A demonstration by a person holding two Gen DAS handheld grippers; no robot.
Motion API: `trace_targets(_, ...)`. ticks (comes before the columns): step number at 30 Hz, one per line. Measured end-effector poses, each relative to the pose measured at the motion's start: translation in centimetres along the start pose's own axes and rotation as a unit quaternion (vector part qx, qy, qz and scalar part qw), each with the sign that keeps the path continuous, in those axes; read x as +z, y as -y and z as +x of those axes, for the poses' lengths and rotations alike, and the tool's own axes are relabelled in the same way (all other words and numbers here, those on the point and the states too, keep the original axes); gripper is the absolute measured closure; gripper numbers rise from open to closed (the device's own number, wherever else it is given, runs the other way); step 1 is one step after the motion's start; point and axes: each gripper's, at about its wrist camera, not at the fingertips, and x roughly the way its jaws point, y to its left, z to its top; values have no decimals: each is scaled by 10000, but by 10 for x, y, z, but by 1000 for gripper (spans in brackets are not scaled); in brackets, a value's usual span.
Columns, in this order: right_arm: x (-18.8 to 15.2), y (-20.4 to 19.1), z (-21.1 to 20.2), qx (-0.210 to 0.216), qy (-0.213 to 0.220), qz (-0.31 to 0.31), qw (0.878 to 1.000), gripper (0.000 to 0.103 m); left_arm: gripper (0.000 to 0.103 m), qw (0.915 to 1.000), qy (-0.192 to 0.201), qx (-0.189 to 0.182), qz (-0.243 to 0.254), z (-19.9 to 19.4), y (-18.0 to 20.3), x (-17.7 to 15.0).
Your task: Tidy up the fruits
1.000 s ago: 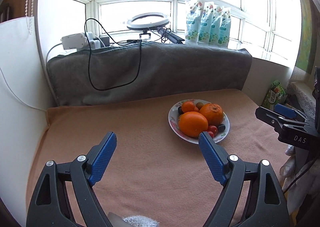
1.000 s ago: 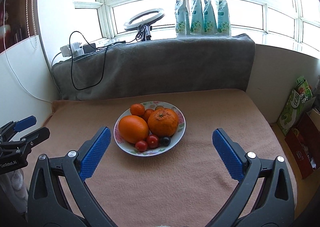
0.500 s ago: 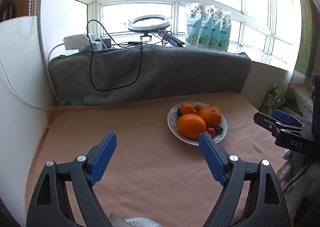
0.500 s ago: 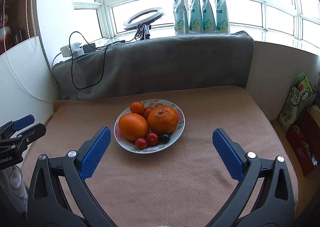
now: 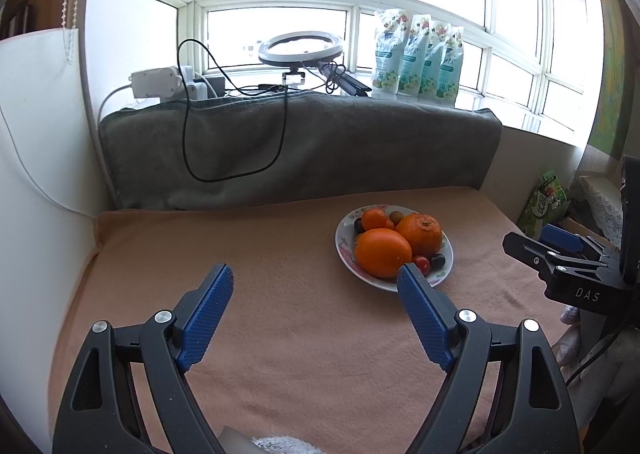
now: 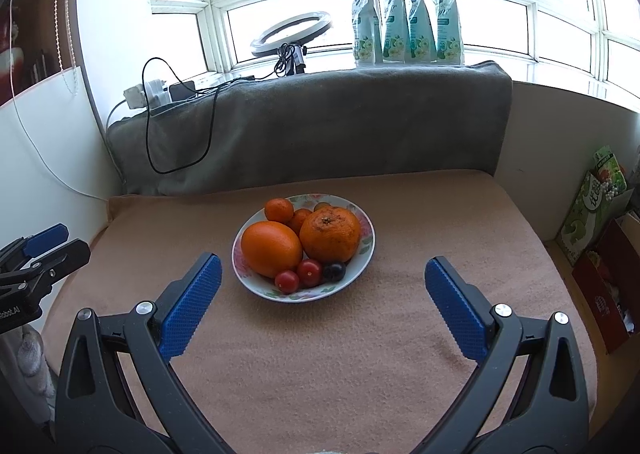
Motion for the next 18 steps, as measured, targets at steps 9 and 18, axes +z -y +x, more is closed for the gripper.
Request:
trace_targets(9, 0, -1, 1, 18, -35, 11, 10000, 0, 19, 10000, 12, -8, -7, 0, 0, 1)
trace_targets(18, -2, -1, 4, 29, -69, 13, 10000, 0, 19, 10000, -3, -7, -7, 1, 2, 1)
